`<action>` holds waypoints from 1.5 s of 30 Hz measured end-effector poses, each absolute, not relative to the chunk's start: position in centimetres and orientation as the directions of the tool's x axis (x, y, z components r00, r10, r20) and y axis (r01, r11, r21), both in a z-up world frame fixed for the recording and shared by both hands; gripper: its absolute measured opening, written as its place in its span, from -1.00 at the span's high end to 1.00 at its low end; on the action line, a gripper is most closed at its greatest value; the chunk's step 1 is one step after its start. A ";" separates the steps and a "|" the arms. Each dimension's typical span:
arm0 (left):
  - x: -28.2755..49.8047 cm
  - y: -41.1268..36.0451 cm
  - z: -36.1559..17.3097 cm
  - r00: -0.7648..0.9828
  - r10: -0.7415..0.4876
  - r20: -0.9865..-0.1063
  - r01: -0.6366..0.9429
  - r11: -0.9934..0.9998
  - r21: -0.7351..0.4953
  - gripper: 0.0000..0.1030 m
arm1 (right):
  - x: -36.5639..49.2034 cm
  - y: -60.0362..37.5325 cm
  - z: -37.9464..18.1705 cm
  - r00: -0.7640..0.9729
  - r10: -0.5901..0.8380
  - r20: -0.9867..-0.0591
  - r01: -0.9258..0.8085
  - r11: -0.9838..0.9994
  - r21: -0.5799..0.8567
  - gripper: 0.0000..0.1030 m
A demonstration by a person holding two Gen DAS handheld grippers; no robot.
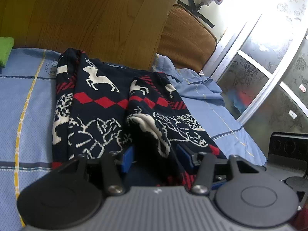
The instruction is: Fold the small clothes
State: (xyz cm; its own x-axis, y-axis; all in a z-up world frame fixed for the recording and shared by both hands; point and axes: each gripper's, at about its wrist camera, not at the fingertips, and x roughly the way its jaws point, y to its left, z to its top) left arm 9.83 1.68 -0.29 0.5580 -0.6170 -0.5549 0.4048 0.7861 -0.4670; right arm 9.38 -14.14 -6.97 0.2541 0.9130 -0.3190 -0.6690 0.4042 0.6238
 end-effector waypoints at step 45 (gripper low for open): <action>-9.5 11.2 -0.8 0.462 -0.699 -0.546 0.148 0.667 -0.730 0.60 | -8.0 -21.7 -7.9 0.454 0.809 -0.374 -0.464 0.573 0.675 0.66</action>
State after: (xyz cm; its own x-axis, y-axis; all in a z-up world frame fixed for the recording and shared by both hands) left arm -9.47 11.21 -0.77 0.4618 -0.6994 -0.5456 0.1481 0.6672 -0.7300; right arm -8.01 -21.74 -7.87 0.4541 0.8087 -0.3738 -0.4643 0.5730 0.6754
